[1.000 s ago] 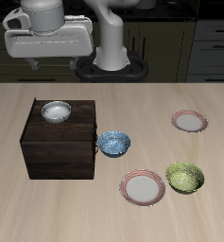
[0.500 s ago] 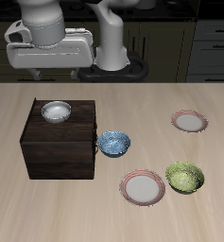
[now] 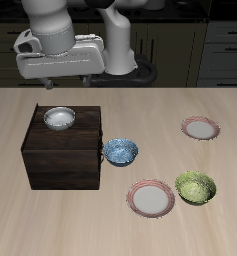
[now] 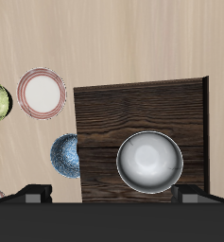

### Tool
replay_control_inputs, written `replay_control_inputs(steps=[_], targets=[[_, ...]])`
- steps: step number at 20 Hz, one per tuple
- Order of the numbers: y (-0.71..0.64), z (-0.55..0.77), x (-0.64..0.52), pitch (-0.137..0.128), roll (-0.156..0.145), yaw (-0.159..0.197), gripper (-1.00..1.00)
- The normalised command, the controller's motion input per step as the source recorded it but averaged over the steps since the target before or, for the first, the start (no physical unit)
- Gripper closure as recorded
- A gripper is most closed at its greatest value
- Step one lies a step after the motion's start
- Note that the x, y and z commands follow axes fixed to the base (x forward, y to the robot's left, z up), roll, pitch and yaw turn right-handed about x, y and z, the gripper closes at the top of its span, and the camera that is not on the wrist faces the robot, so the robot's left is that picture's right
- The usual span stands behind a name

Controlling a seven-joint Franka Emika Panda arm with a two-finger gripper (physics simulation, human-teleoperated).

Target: Place the white bowl on the plate next to the green bowl

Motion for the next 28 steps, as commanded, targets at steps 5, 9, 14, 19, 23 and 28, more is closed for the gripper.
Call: replay_control_inputs(steps=[5, 9, 14, 19, 23, 28], targets=[[0.08, -0.17, -0.20, -0.033, 0.021, 0.009, -1.00], [-0.05, -0.12, -0.10, -0.034, -0.024, 0.020, -1.00], [-0.05, -0.18, -0.01, 0.006, -0.012, -0.010, -1.00], [0.03, -0.19, 0.03, 0.017, 0.010, 0.009, -1.00], [0.00, -0.20, 0.01, 0.021, -0.013, 0.004, -1.00], [-0.05, -0.19, -0.05, -0.010, -0.023, 0.012, -1.00]])
